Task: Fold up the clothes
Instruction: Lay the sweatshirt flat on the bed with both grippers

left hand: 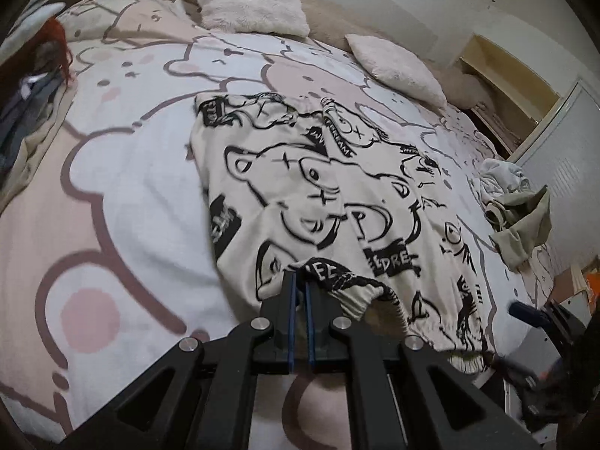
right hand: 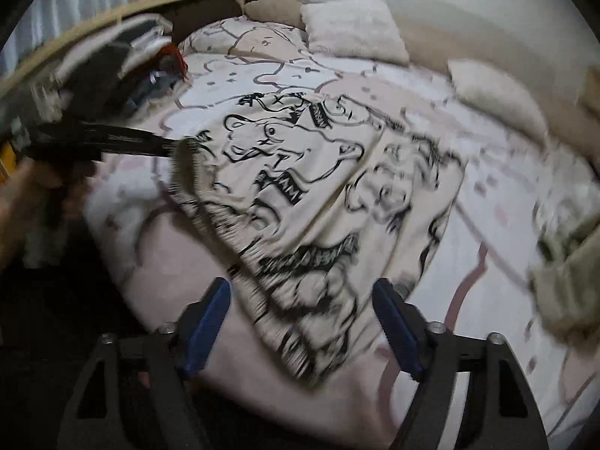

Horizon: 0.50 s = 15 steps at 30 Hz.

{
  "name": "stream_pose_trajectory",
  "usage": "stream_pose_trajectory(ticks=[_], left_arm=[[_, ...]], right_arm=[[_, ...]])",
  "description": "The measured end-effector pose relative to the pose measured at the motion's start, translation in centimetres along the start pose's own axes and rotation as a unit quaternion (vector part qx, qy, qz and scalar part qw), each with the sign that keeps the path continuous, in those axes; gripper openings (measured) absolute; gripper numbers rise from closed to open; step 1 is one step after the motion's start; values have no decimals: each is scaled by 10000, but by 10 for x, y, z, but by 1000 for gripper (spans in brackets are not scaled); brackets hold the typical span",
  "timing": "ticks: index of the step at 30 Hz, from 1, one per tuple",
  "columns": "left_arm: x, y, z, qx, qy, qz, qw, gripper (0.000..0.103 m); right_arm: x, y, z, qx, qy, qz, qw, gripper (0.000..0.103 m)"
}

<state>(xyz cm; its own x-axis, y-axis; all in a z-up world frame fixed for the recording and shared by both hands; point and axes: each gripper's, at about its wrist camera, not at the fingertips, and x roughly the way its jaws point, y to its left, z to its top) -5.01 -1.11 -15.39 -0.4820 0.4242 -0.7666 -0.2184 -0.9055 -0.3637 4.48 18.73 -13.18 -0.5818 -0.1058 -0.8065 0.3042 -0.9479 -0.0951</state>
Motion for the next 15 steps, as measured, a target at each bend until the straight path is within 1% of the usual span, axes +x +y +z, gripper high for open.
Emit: stream_pose_trajectory(ticks=[1,4,6,7,8,10,11,12,13,14,15], left_arm=[[-1,1,-2,-30,2,-6,10000,6],[-6,4,-5,-102,-41,-37,9999,6],[-8,5,-6,-93,-69,-41,9999,6],[-8,5,-7,-82,-76,-42,9999,6],[-8,4,-7,-65,-75,-43,9999,6],[-8,3,-9,-13,-67,-27,10000,6],[-8,2,-10,21,-63,-1,10000,6],[-7,1,-11,56,-60,28,10000,6],[-7,-1,-13,98,-60,73,9999,6],[-7,-2,-14,145,-60,123,9998,6],[-8,-4,-16,185,-57,162,9997,6]], right_arm=[[7,3,1,-192,24,-112,9998,61],[25,15,-1,-721,105,-386,9966,61],[30,23,-4,-989,64,-636,9930,61],[32,26,-5,-1118,28,-774,9907,55],[34,30,-6,-1246,-8,-912,9880,45],[37,34,-6,-1358,-90,-1161,9839,36],[39,34,-6,-1389,-141,-1293,9817,27],[39,34,-5,-1377,-193,-1368,9808,21],[38,32,-4,-1279,-244,-1340,9824,12],[33,28,0,-1081,-305,-1227,9861,9],[26,20,4,-791,-375,-1042,9907,8]])
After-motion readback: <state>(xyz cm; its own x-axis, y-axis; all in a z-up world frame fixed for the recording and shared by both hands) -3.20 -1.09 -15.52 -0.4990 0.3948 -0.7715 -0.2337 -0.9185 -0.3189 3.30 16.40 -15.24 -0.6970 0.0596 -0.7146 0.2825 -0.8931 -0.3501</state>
